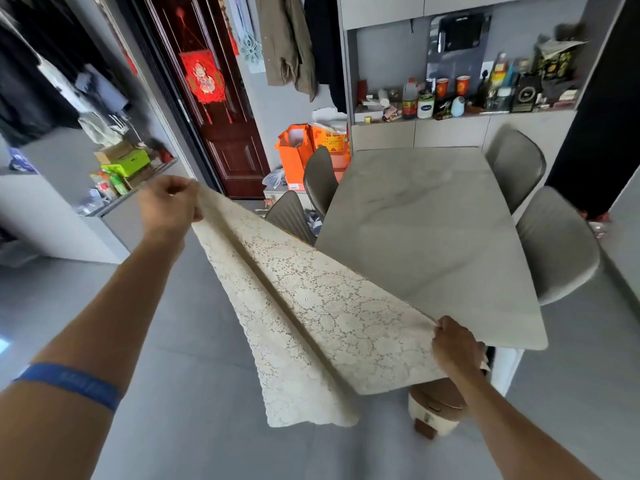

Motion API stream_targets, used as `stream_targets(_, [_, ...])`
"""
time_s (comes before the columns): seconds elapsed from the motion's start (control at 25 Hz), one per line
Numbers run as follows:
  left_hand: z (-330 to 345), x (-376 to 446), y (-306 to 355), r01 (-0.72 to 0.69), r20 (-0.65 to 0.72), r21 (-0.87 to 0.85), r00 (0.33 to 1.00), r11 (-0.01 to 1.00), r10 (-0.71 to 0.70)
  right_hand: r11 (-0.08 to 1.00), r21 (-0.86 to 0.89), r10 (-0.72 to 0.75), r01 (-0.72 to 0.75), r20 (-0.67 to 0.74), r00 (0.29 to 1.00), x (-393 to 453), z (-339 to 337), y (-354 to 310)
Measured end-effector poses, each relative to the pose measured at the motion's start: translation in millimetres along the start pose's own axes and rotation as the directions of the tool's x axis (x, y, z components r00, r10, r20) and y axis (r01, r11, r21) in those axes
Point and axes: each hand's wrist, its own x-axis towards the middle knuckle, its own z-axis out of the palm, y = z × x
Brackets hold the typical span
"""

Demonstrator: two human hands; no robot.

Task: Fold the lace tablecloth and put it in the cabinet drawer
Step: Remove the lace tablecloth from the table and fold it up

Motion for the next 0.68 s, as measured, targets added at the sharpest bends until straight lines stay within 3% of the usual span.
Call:
stream_targets(0.16, [-3,-6,-50,0.098,0.028,-0.002,0.995,0.995,-0.098,0.998,-0.069,0.0,-0.004,-0.05,0.999,8,-10,30])
stream_targets(0.28, [-10,-10,-79,0.166,0.064,0.035,0.984,0.985,-0.168,1.0,0.017,-0.021,0.023,-0.107,0.994,19,-28,34])
stream_targets(0.44, [-20,-31,-113,0.232,0.075,0.053,0.969,0.971,-0.236,0.993,0.055,-0.099,0.102,-0.051,0.994,32,-54,28])
stream_targets(0.68, [0,-84,-148,0.239,0.219,0.128,0.94,0.963,-0.262,0.977,0.072,-0.203,0.201,0.032,0.979,23,-53,1])
